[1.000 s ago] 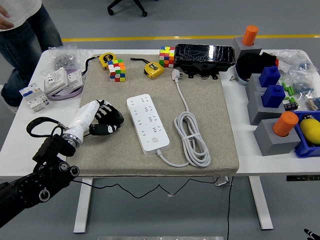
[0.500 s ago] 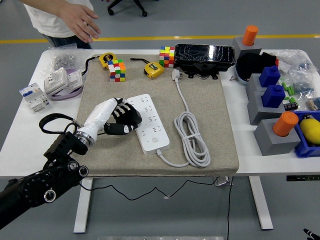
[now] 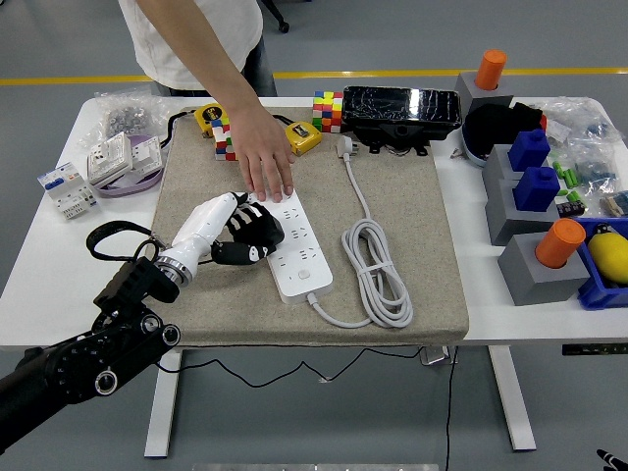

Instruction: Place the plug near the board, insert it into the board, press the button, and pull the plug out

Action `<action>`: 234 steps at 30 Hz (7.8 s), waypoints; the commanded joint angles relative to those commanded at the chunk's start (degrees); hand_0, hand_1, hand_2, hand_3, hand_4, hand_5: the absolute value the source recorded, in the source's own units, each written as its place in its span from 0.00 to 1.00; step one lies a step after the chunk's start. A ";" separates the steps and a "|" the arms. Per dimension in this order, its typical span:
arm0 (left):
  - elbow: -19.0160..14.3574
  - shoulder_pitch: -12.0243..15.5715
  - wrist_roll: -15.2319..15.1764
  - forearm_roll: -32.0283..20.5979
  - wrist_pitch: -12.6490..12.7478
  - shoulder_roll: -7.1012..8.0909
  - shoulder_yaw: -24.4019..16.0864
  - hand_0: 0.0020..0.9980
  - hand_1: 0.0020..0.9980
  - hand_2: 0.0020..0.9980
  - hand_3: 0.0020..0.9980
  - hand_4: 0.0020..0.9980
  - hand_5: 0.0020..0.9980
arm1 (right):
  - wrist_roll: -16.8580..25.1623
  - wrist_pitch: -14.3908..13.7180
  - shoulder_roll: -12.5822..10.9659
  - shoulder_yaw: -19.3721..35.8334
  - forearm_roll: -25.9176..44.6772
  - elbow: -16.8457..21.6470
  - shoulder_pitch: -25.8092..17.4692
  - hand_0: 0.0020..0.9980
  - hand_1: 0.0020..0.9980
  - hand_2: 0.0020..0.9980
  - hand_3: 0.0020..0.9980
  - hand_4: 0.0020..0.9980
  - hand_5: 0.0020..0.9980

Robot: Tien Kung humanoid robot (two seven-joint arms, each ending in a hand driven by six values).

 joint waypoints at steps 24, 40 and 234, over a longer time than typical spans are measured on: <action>-0.04 0.29 0.87 -0.46 -1.87 0.35 -0.20 0.38 0.43 0.49 0.55 0.68 0.00 | 0.02 -0.01 -0.03 0.00 -0.05 -0.03 -0.09 0.57 0.63 0.61 0.54 0.89 0.41; -0.19 0.36 -0.94 -2.31 -2.65 0.41 -1.09 0.58 0.74 0.70 0.75 1.00 0.25 | 0.00 0.06 -0.04 0.04 -0.05 0.04 -0.08 0.57 0.63 0.61 0.54 0.89 0.41; -18.39 5.79 8.44 4.11 -0.99 7.68 -1.35 0.40 0.53 0.54 0.55 0.87 0.16 | -0.10 0.02 -0.79 -1.61 0.28 0.54 -0.11 0.57 0.63 0.61 0.54 0.88 0.41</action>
